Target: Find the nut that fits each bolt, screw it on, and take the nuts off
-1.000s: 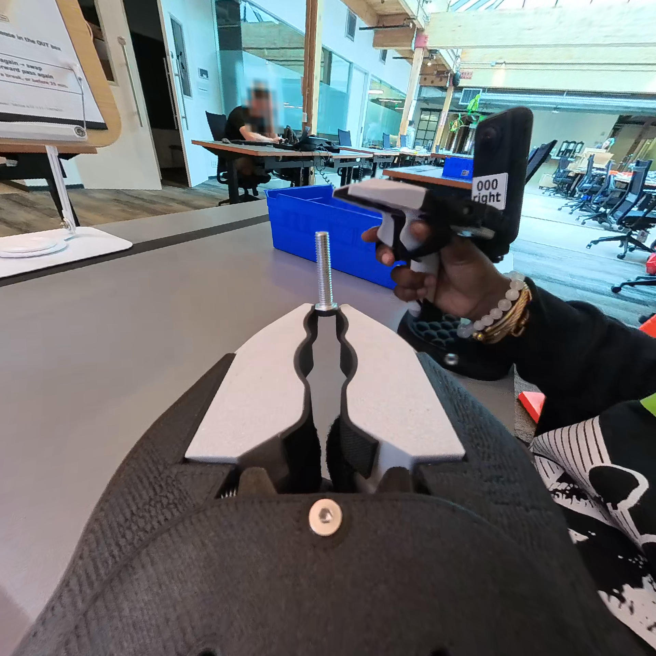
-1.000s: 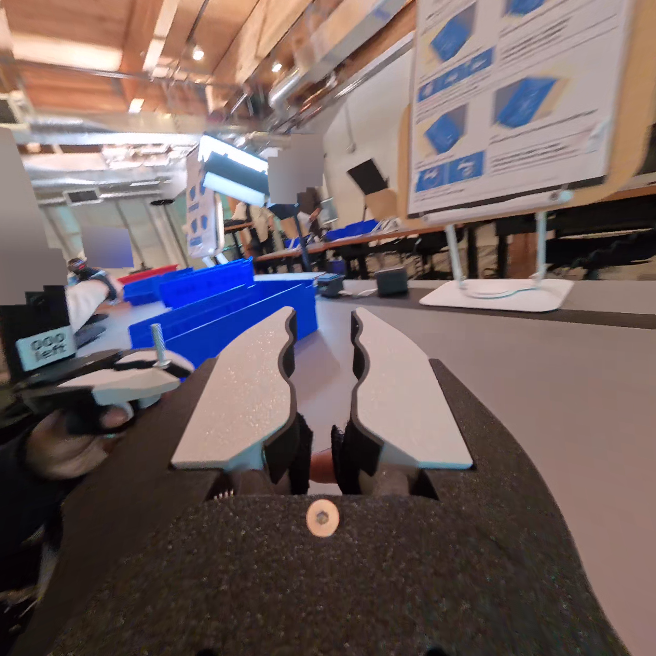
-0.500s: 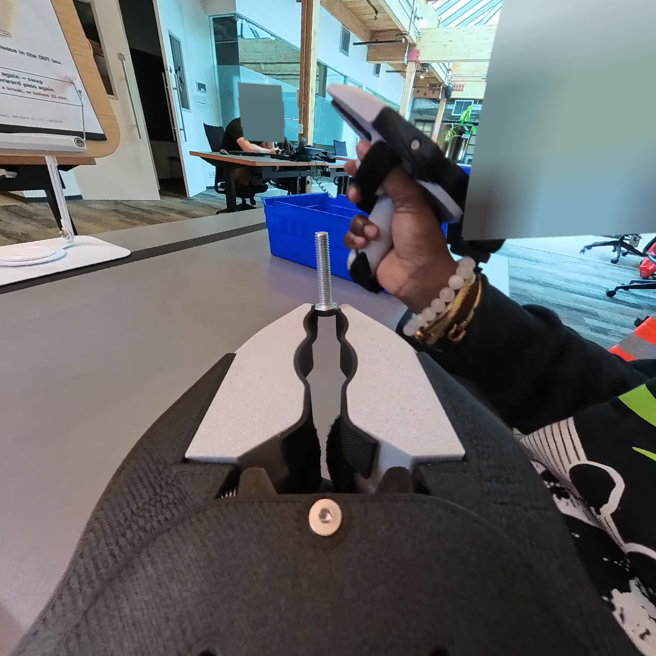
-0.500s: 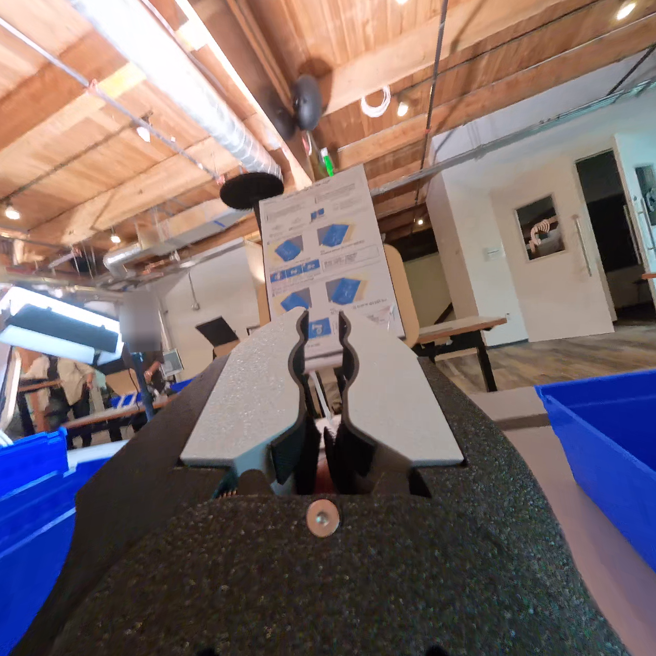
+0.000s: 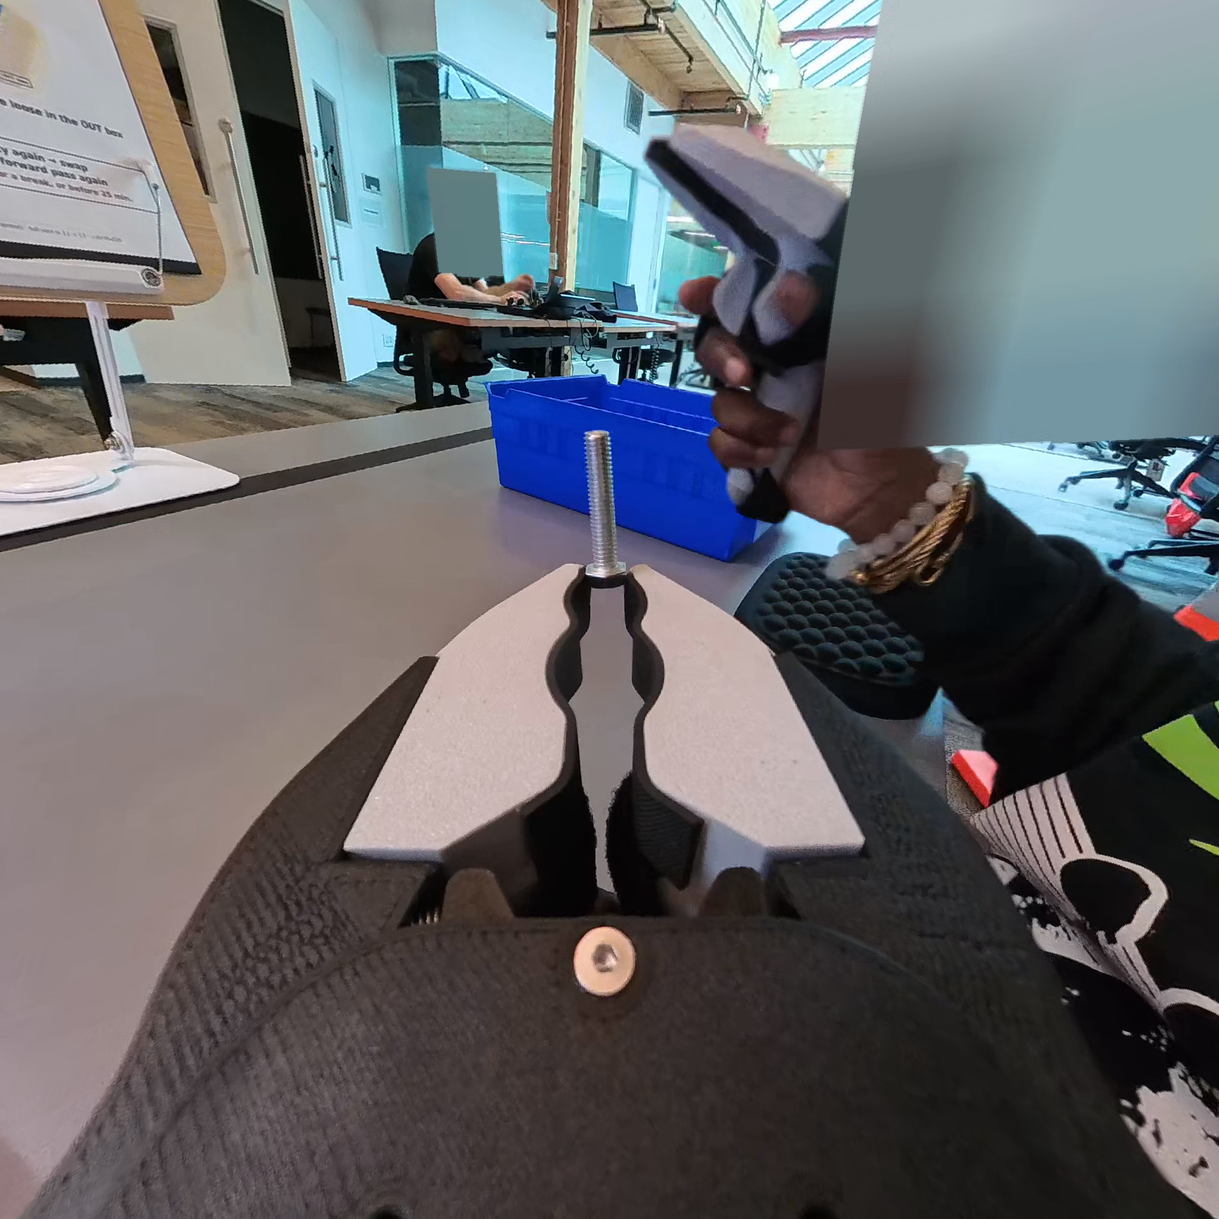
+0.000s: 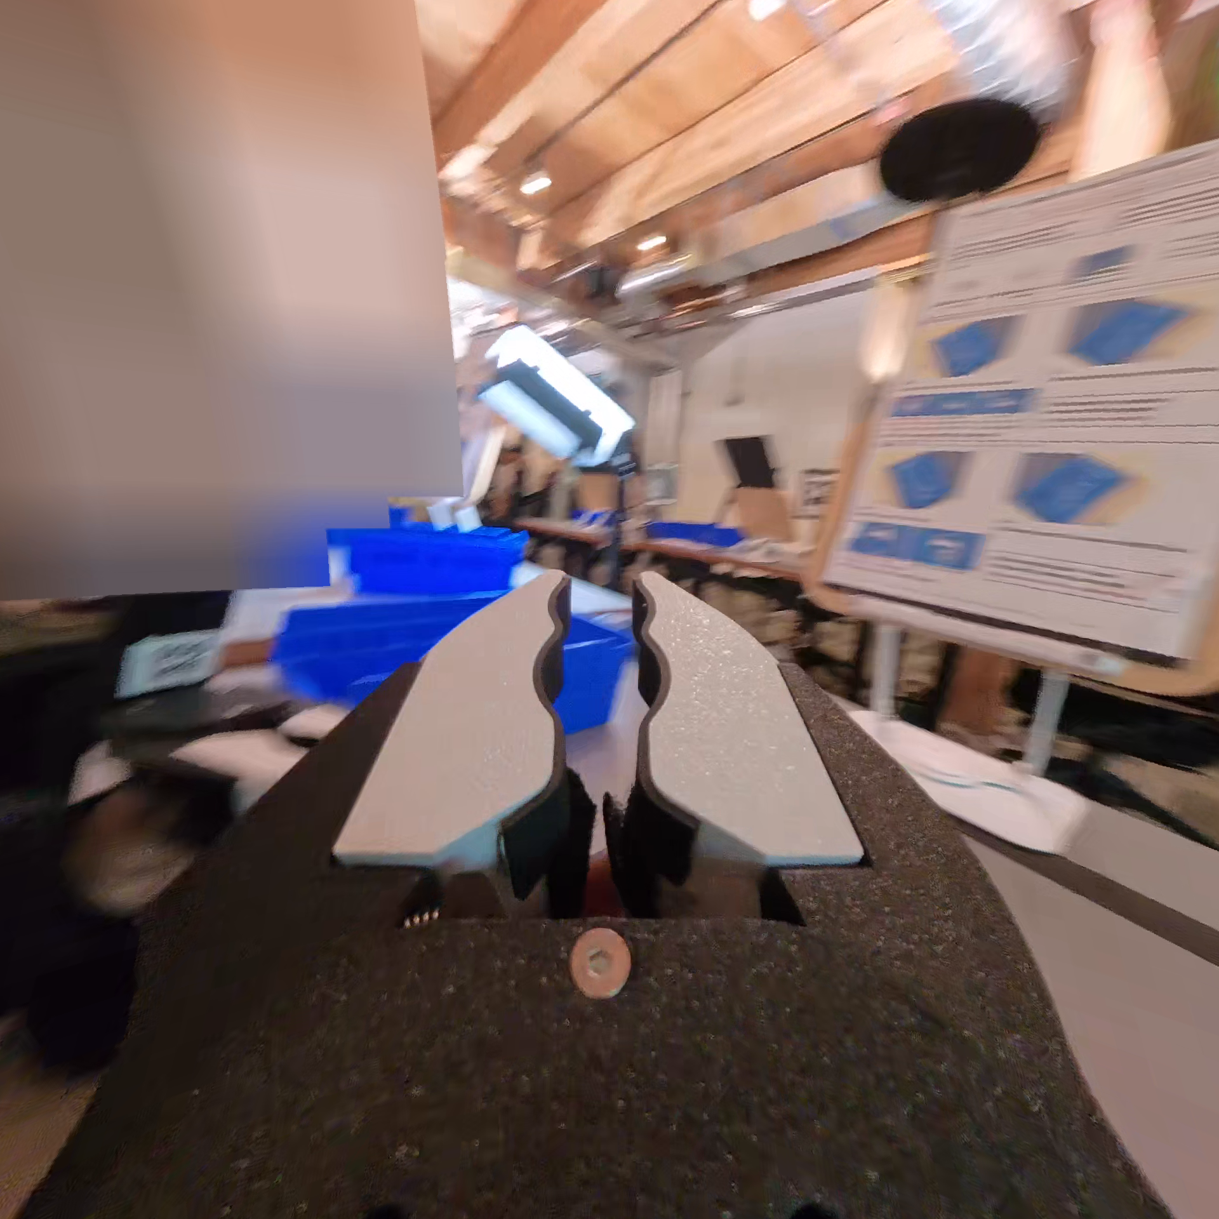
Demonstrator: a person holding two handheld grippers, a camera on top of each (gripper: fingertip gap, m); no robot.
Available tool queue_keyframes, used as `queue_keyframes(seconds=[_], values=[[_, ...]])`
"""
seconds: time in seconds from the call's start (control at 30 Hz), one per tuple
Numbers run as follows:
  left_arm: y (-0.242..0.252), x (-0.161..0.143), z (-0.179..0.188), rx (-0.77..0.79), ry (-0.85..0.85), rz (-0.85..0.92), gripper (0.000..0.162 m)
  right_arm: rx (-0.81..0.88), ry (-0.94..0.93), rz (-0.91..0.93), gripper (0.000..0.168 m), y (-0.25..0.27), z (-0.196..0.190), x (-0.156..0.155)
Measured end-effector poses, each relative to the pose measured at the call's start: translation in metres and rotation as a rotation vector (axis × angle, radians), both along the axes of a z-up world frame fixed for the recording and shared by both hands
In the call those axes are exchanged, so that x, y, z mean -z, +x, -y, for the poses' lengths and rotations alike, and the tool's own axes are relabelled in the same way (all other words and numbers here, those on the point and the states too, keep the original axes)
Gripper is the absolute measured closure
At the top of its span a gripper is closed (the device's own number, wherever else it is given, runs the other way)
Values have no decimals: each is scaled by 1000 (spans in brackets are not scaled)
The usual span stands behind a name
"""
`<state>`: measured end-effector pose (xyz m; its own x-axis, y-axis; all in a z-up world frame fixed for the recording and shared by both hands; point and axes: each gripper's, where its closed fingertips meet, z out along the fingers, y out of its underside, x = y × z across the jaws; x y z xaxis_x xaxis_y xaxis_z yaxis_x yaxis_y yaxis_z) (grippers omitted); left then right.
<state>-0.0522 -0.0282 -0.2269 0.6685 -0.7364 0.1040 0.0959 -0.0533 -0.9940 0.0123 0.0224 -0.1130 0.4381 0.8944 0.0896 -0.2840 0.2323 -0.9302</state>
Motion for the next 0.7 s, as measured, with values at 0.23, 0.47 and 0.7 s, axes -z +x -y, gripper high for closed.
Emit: queue_keyframes(seconds=[0.23, 0.47, 0.7], values=[[-2, -4, 4, -24, 54, -7, 152, -623, -6, 759, 152, -19, 138, 119], [1, -1, 5, -11, 46, -31, 152, -809, -89, 1287, 153, -9, 202, 214], [2, 1, 7, 11, 46, -32, 152, -825, -86, 1576, 146, -13, 225, 261]])
